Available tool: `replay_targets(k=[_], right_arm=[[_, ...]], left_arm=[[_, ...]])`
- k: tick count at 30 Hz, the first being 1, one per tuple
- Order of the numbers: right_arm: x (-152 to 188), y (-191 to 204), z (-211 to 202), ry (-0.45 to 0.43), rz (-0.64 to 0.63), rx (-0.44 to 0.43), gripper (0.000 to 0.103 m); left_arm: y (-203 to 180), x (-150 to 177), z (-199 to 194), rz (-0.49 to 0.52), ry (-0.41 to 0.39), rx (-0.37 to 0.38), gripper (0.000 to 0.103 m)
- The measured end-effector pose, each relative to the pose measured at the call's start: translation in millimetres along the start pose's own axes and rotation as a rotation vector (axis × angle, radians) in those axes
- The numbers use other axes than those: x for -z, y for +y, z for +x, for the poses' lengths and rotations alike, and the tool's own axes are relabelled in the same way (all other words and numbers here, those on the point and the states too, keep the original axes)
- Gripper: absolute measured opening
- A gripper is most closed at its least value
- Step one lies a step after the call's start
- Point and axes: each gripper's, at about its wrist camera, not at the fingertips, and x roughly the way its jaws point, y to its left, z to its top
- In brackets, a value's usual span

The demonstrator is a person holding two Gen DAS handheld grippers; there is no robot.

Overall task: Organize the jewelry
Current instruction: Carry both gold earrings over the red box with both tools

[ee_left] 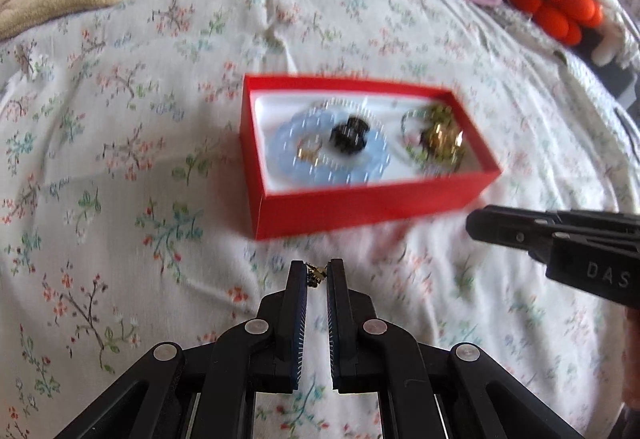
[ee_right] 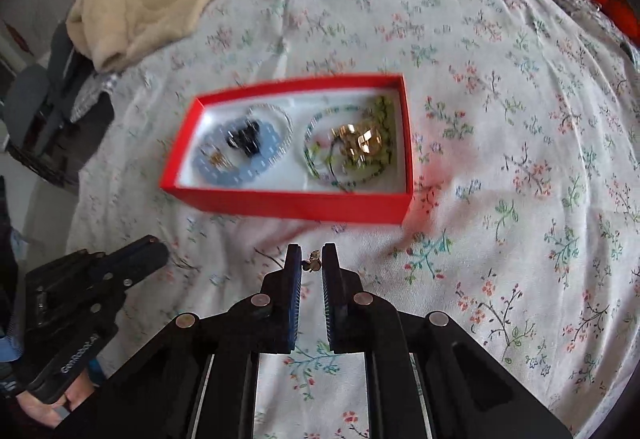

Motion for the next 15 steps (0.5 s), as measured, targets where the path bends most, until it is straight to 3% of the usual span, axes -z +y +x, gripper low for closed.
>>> replay_targets(k=[9, 15], right_arm=[[-20, -1, -14, -0.074, 0.048, -0.050, 0.011], [-29, -10, -9, -0.081, 0.076, -0.058, 0.011]], left_arm=[[-16, -27, 3, 0.014, -0.084, 0.038, 0.004], [-21, -35, 22, 0.016, -0.077, 0.004, 0.004]])
